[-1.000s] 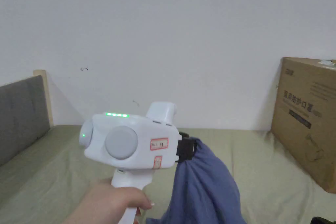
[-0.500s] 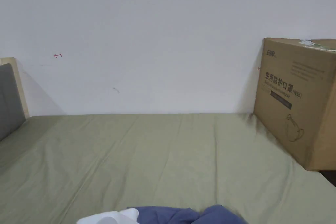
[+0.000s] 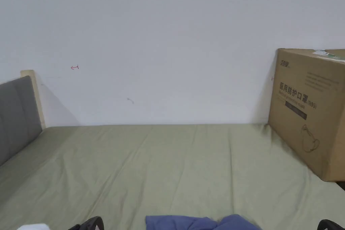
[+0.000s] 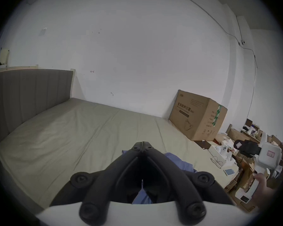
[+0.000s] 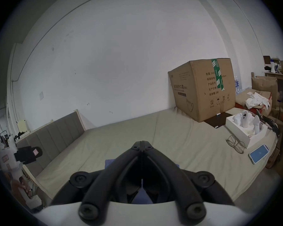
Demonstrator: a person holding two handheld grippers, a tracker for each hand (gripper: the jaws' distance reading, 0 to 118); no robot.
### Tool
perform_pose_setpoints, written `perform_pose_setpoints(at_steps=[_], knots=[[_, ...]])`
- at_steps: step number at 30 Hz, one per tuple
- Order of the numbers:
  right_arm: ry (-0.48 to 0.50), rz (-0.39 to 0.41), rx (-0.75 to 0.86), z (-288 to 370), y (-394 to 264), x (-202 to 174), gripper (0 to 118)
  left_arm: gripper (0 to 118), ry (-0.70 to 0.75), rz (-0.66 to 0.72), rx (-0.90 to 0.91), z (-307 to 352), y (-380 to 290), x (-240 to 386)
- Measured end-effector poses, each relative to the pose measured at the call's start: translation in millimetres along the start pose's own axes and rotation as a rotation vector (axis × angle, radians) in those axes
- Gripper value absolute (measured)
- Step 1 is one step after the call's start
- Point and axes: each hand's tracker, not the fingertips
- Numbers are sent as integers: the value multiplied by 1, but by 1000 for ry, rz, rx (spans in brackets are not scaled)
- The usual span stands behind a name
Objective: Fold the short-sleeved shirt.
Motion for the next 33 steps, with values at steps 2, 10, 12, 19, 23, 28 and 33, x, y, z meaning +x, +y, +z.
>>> perform_pose_setpoints(at_steps=[2,10,12,19,23,28,33], knots=[[-2,1,7,2,-1,-1,0,0,11,-16,-7,6,-5,0],[-13,-9,13,-9,-1,3,0,0,55,-71,-8,-14,9,13],[-11,-5,6,-14,0,3,0,0,41,-66,-2,-37,23,10],[9,39,-88,-48,-8,10,0,65,-73,128,-569,-255,33,-41],[0,68,-142,-69,-19,18,0,116,29,34,-710,-349,-18,-54],[-10,88,-218,-93,-36,31,0,116,62,20,-919,-426,-90,-64],[-28,83,-273,-107,-49,43,0,118,104,-166,-925,-436,-144,-42]])
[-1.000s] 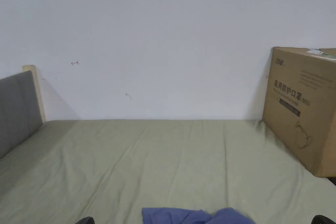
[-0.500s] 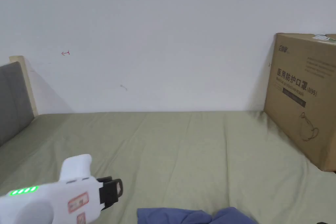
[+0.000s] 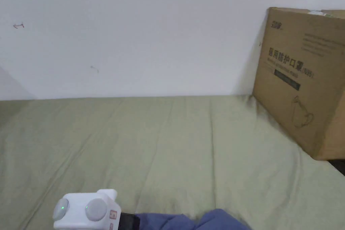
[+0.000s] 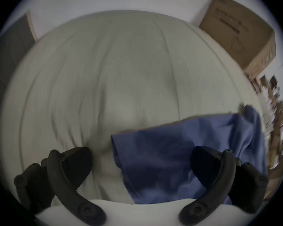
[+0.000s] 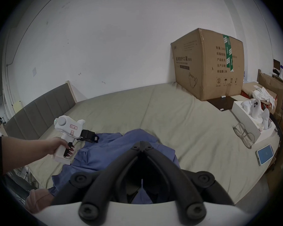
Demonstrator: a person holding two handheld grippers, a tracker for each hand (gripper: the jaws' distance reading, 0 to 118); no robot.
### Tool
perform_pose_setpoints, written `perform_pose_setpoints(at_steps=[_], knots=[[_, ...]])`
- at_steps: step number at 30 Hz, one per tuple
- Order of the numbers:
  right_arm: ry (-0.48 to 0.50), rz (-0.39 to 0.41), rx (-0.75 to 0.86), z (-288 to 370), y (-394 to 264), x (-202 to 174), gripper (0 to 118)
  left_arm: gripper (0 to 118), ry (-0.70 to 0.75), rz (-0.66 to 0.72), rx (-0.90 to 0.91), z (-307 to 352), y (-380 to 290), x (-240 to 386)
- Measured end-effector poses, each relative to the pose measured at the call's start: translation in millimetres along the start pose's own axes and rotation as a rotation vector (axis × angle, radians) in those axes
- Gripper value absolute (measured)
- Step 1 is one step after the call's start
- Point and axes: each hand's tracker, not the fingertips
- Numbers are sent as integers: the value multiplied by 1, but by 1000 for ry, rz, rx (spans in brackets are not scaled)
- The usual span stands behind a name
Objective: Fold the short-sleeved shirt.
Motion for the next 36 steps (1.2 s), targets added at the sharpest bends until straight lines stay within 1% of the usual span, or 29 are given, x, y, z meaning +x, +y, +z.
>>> perform_pose_setpoints(at_steps=[1,2,3,4,6,7,8,9,10,13,14,15,16,17,18,20,21,22,25,27,28,29,30,31,32,33,34,35,36], knots=[[-3,-7,-8,-2,-1,1,0,118,52,-37,-4,9,-6,8],[-8,-15,-15,-2,-2,3,0,114,66,-67,10,16,-11,12],[-10,-22,-19,-3,-2,3,0,103,53,-72,37,24,-15,15],[-10,-31,-23,-3,-3,4,0,86,64,-77,72,33,-20,16],[-4,-46,-29,-3,-1,7,0,7,54,-65,101,51,-20,14],[-2,-55,-31,-4,1,9,0,3,-3,-45,103,57,-23,9],[4,-66,-31,-6,5,11,0,3,-30,-24,103,65,-27,2],[21,-82,-30,-9,11,14,0,3,-120,24,115,73,-24,-6],[40,-89,-28,-13,20,16,0,3,-153,64,117,82,-27,-15],[73,-57,-75,-52,53,20,0,3,-97,64,153,106,-37,-30],[83,-39,-139,-75,64,20,13,3,-101,63,160,112,-40,-34],[109,-26,-234,-99,74,21,49,3,-99,58,162,115,-42,-37],[126,-48,-334,-129,78,24,92,3,-94,49,160,117,-43,-36],[133,-79,-461,-164,81,25,115,3,-94,42,159,118,-45,-37],[168,-117,-533,-190,78,24,116,3,-94,36,156,118,-46,-37],[154,-203,-664,-240,71,26,116,3,-94,22,145,117,-49,-39],[121,-228,-710,-260,66,27,116,3,-93,23,142,116,-49,-38],[72,-219,-757,-285,61,25,116,3,-97,29,138,116,-50,-41],[-26,-117,-839,-330,46,24,116,3,-109,40,125,111,-54,-50],[-61,-117,-903,-343,31,24,115,3,-93,19,118,109,-58,-56],[-55,-119,-916,-344,26,22,115,3,-77,10,113,108,-60,-59],[-56,-32,-865,-336,30,14,115,3,-69,11,105,108,-62,-62],[-43,19,-841,-323,30,7,111,3,-65,19,99,109,-64,-66],[-31,70,-831,-315,31,2,98,3,-66,39,92,110,-67,-71],[-70,163,-813,-304,32,-3,63,3,-77,65,90,113,-70,-76],[-80,224,-783,-294,34,-5,26,3,-89,85,90,117,-72,-79],[-10,208,-772,-280,42,-4,4,3,-93,103,97,123,-74,-81],[1,145,-769,-269,45,-3,4,3,-95,114,106,131,-76,-83],[7,104,-734,-255,52,2,4,3,-89,120,124,142,-77,-83]])
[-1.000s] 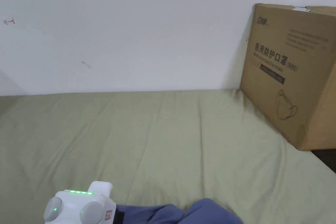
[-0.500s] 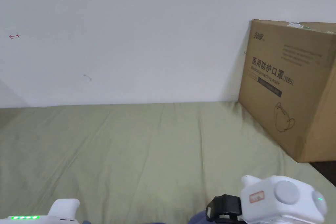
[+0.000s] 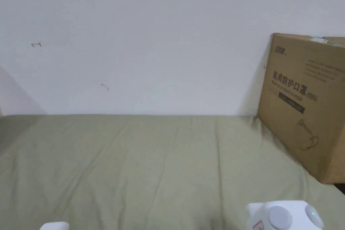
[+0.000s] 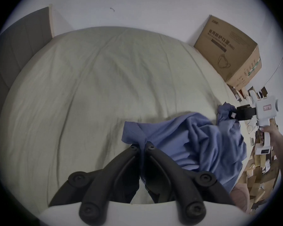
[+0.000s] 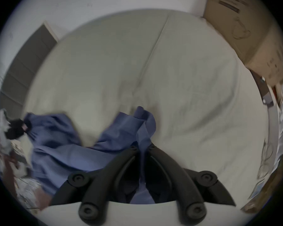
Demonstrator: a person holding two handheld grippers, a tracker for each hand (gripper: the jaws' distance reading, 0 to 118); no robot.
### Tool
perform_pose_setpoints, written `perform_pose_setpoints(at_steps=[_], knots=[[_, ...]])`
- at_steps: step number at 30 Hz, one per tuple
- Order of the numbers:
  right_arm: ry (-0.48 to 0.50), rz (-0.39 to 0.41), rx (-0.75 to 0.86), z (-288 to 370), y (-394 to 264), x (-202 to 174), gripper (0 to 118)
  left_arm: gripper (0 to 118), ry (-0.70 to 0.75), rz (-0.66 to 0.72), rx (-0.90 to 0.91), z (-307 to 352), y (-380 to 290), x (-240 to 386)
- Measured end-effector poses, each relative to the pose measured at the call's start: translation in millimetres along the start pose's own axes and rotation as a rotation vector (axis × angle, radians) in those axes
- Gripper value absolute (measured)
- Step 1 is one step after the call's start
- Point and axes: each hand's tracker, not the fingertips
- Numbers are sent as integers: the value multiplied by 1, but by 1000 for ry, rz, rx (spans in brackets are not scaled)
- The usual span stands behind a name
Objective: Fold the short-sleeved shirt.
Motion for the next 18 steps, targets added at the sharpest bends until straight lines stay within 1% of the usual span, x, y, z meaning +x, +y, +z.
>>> perform_pose_setpoints(at_steps=[1,2,3,7,10,11,16,18], knots=[[71,-63,39,20,-2,7,4,3,-6,4,19,13,1,1],[98,-96,83,38,-4,11,4,3,-9,3,33,24,2,1],[104,-110,136,59,-9,13,4,3,-3,-3,51,39,5,2],[78,-55,309,148,-16,13,4,3,24,-68,173,110,22,8],[104,-78,422,211,-14,17,4,3,42,-98,273,167,37,15],[106,-74,435,228,-13,19,4,3,44,-102,302,183,42,17],[80,-106,591,316,-4,28,4,3,44,-112,429,265,65,28],[63,-101,627,348,2,22,4,3,36,-124,466,288,73,38]])
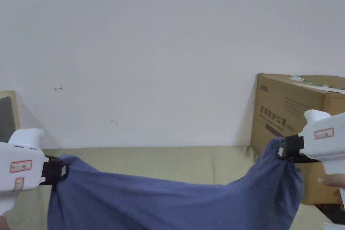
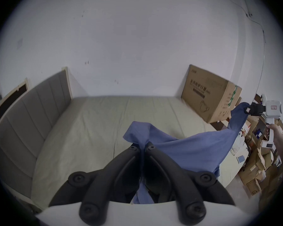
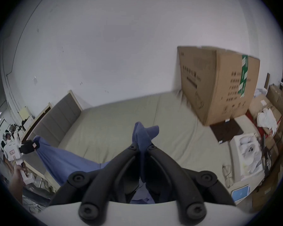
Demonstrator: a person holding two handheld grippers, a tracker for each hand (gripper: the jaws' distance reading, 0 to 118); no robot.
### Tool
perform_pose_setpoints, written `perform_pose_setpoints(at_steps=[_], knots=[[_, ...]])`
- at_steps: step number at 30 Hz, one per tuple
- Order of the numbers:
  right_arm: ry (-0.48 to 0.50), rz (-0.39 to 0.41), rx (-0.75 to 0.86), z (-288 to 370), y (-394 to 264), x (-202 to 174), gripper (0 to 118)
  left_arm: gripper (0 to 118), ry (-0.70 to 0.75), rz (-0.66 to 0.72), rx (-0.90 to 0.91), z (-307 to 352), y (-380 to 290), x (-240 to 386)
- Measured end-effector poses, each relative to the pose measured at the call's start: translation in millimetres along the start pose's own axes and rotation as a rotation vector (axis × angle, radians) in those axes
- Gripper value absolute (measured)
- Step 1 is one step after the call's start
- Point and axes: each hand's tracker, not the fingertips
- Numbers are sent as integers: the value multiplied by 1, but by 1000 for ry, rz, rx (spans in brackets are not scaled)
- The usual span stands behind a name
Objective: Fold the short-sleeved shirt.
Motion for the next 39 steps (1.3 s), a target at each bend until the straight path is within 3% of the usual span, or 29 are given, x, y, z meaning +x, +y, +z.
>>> perform_pose_setpoints(at_steps=[5,8,9,11,14,15,25,34,39], knots=[[-9,28,94,35,56,-23,4,3,2,-33,69,23,43,15],[-49,85,140,41,89,-34,4,3,7,-22,89,28,68,21],[-59,95,151,41,100,-38,4,3,5,-9,95,20,41,14],[-76,92,168,36,120,-44,4,3,5,12,114,16,63,12],[-103,83,195,20,148,-48,4,3,0,53,144,-1,72,2],[-107,84,198,12,158,-51,4,3,4,64,153,-11,117,17],[-217,110,368,-48,234,-65,4,3,38,115,261,-118,179,-32],[-271,152,468,-63,240,-66,4,3,66,107,324,-160,175,-29],[-245,177,393,-90,190,-48,4,3,54,83,188,-175,125,-8]])
